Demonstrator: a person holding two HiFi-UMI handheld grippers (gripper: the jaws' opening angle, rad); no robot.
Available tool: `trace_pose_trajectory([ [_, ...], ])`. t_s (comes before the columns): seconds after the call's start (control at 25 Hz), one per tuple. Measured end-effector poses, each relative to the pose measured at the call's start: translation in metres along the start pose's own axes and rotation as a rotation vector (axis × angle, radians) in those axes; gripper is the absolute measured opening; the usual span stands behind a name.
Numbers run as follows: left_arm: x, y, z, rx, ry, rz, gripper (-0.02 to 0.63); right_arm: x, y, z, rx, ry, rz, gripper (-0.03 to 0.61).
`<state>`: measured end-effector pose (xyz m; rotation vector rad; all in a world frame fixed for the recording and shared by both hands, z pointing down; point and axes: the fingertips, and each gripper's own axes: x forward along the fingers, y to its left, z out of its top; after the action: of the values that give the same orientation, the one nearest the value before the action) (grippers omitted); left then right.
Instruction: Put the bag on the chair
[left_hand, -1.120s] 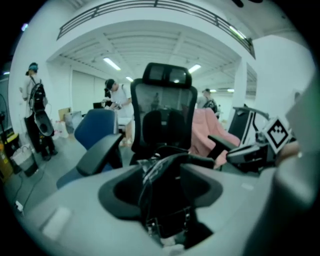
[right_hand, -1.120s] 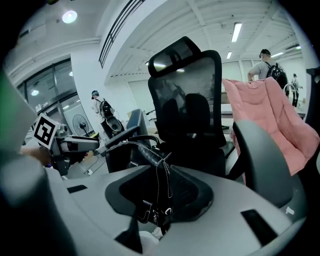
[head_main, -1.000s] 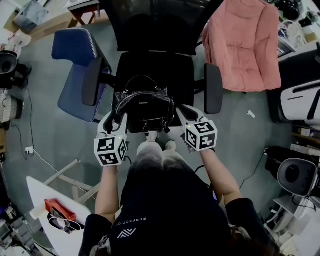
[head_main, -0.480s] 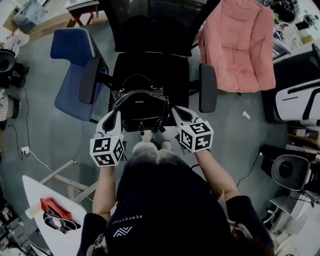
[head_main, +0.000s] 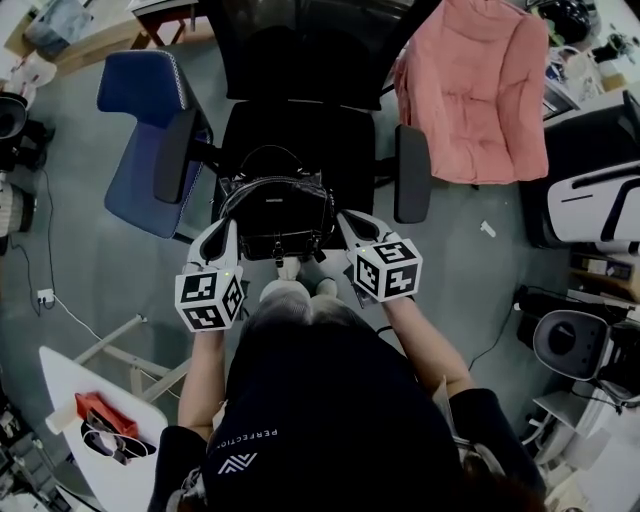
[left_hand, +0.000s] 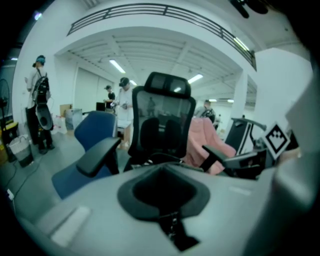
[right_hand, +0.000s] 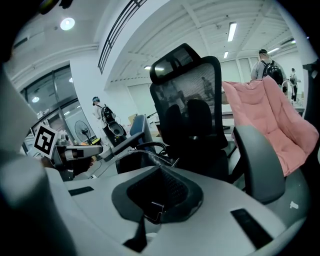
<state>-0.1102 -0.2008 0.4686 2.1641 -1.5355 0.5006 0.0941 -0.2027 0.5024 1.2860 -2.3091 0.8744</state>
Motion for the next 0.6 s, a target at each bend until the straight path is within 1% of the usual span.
trace_pose_trajectory([
  [0.6, -0.0052, 0.0026, -0.0004, 0.021, 0.003, -0.003, 0.02, 0.0006, 0.0025, -0.0054, 0.007, 0.013, -0.016, -0.002],
])
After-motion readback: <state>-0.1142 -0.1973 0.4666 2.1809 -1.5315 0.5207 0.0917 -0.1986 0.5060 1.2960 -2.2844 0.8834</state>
